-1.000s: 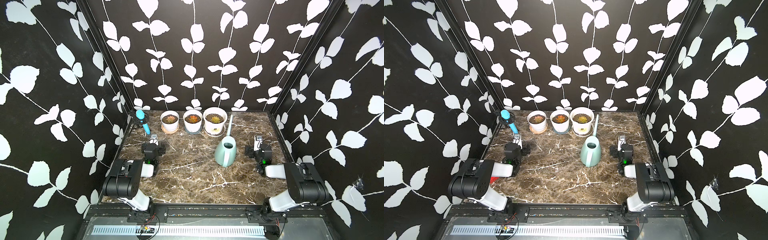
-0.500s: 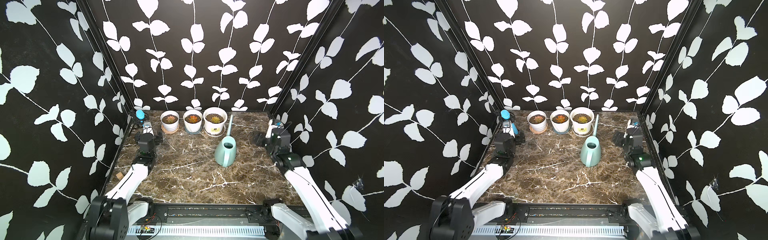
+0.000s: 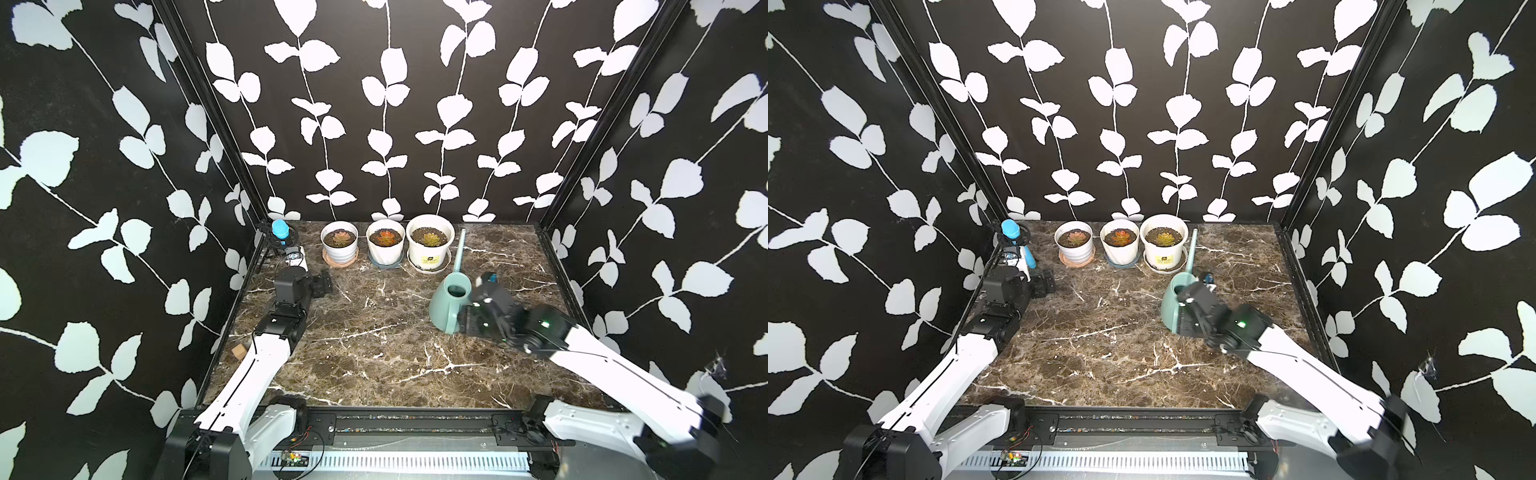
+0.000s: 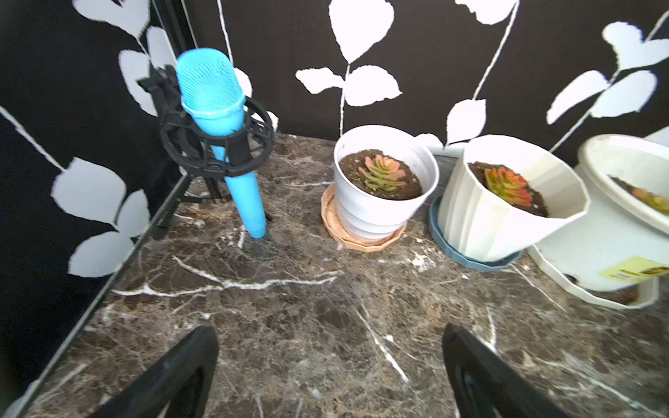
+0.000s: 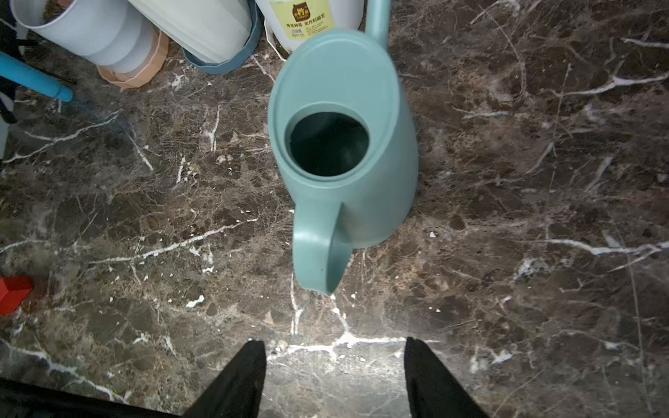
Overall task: Water the succulent around the soil edge
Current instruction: Pick up the watering can from the center of the board.
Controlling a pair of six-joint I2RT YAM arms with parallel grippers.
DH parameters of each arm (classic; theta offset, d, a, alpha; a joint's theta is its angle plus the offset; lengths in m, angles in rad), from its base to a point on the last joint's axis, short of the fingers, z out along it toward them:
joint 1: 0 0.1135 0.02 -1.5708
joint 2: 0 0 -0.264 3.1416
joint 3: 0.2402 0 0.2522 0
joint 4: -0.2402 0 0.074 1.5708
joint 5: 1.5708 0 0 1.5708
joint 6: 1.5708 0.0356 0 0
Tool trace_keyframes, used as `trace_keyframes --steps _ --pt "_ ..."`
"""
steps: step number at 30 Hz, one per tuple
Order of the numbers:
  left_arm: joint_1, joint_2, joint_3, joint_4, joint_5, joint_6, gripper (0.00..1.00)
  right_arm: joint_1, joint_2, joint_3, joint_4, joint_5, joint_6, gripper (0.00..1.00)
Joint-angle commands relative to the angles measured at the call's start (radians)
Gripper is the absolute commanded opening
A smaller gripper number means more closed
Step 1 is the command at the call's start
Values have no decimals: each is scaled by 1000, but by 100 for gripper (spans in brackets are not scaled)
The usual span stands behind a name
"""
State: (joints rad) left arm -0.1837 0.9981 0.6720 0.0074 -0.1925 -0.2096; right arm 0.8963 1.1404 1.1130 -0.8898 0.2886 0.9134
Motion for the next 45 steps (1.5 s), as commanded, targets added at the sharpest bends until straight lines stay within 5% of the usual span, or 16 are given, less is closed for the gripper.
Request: trace_keyframes --steps 1,13,29,45 --pt "-5 2 12 -17 48 -32 98 62 56 60 7 125 153 61" --pt "-4 21 14 -2 83 -37 99 40 151 61 37 142 161 68" --pt "-4 43 15 -6 96 -42 99 -24 238 29 79 35 122 62" --pt "-5 75 20 -7 111 -47 99 -36 293 22 60 86 128 55"
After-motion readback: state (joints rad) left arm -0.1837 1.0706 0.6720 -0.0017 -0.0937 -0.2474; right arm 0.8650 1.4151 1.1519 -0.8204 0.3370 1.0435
